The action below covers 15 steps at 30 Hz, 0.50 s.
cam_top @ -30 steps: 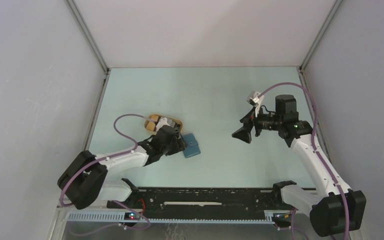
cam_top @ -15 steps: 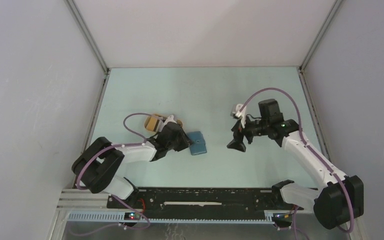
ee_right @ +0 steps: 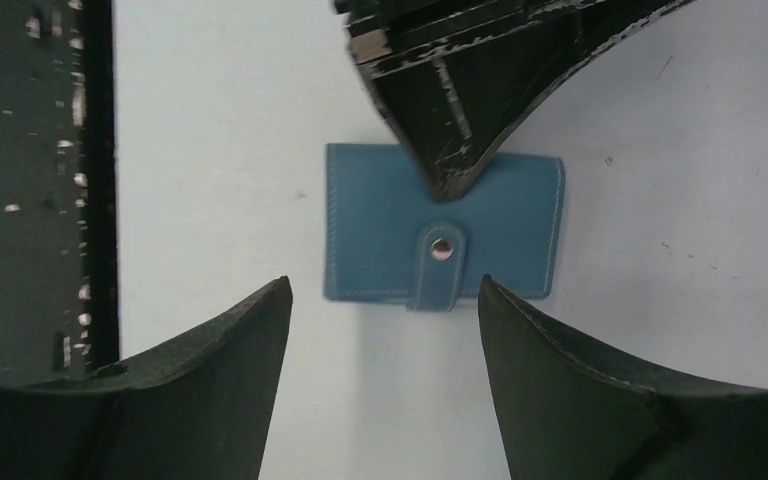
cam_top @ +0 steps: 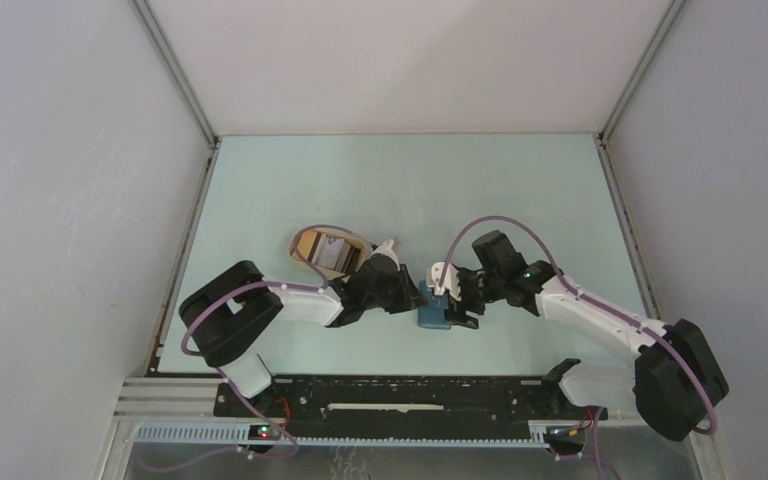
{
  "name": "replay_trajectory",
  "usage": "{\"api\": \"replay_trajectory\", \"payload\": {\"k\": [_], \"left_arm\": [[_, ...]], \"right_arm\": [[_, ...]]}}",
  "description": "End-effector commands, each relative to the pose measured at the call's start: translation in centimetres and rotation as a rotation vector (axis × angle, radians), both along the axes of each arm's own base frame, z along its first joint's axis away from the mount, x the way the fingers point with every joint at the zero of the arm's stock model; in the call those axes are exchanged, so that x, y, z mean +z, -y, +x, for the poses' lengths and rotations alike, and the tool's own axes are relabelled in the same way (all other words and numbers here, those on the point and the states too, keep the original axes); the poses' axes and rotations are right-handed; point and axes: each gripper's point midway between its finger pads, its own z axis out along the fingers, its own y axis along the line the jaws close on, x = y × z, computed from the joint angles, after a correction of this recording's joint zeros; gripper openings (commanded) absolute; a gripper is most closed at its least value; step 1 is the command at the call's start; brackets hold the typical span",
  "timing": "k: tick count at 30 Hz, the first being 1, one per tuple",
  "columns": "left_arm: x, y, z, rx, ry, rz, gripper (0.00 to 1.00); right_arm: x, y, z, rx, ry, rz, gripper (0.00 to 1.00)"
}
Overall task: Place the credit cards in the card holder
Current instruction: Open the card holder at the center of the board.
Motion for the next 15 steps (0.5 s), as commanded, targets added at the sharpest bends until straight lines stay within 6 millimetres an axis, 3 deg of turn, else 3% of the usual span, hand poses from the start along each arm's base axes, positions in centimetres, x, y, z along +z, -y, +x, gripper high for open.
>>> {"api": "replay_trajectory", "payload": {"k": [1, 10, 15], "left_arm": [[0.8, 1.7, -1.0, -0.003, -0.024, -0.086, 0.07], [0.7, 2.7, -2.3, -0.026, -0.038, -0.134, 0.02], [0.3, 2.2, -2.4, -0.017, -0.030, -0.122, 0.01]], "right_arm": [[-1.1, -0.8, 2.6, -0.074, 0.066, -0.039, 0.77], [-4.0, -0.6, 3.1, -0.102, 0.050, -0.151, 0.73], [-5.4, 0.0, 2.7, -0.081, 0.005, -0.222, 0.61]]}}
